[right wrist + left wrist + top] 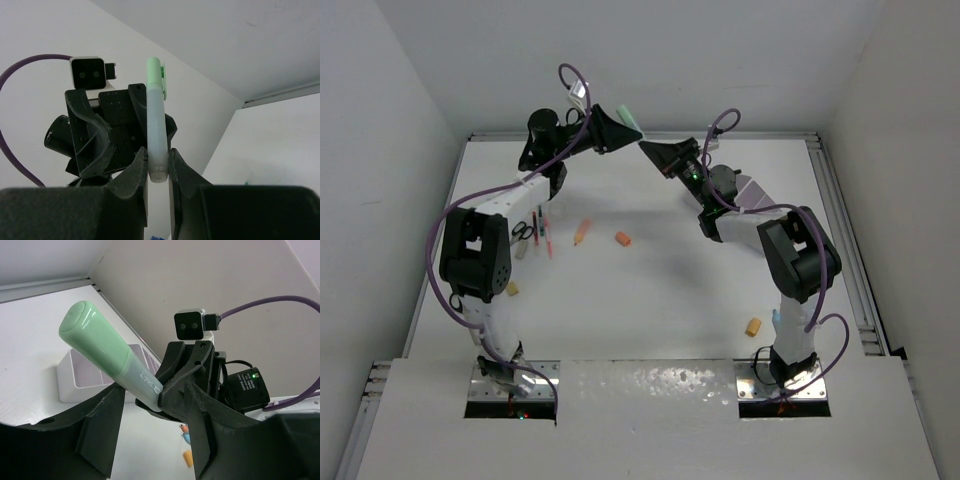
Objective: Sort the stationery into containers
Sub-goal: Close the pen cap on the pen.
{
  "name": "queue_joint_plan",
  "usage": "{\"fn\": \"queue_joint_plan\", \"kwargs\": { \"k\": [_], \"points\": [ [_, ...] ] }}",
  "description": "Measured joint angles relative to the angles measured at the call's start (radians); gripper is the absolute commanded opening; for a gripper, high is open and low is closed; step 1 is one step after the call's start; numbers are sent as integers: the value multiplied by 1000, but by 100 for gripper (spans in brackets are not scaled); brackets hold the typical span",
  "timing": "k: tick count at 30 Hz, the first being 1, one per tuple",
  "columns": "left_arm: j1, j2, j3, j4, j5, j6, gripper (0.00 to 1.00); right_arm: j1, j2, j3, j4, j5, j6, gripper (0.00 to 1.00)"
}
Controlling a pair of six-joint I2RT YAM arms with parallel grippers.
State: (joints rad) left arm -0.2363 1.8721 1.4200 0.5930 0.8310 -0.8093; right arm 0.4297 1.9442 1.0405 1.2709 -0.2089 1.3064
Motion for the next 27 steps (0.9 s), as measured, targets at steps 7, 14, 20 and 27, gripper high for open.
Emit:
{"fn": "queue_joint_plan", "kwargs": {
  "k": [7,14,20,27],
  "points": [
    [0,15,57,-43,24,29,52,0,0,0,18,1,-5,0],
    [1,15,80,-68,45,81,31,-3,0,2,48,-11,-2,0],
    [3,16,82,-57,44,80,15,-3,2,8,65,-31,2,0],
    [5,16,87,-53,43,64,0,-5,21,24,84,-47,8,0]
  ]
}}
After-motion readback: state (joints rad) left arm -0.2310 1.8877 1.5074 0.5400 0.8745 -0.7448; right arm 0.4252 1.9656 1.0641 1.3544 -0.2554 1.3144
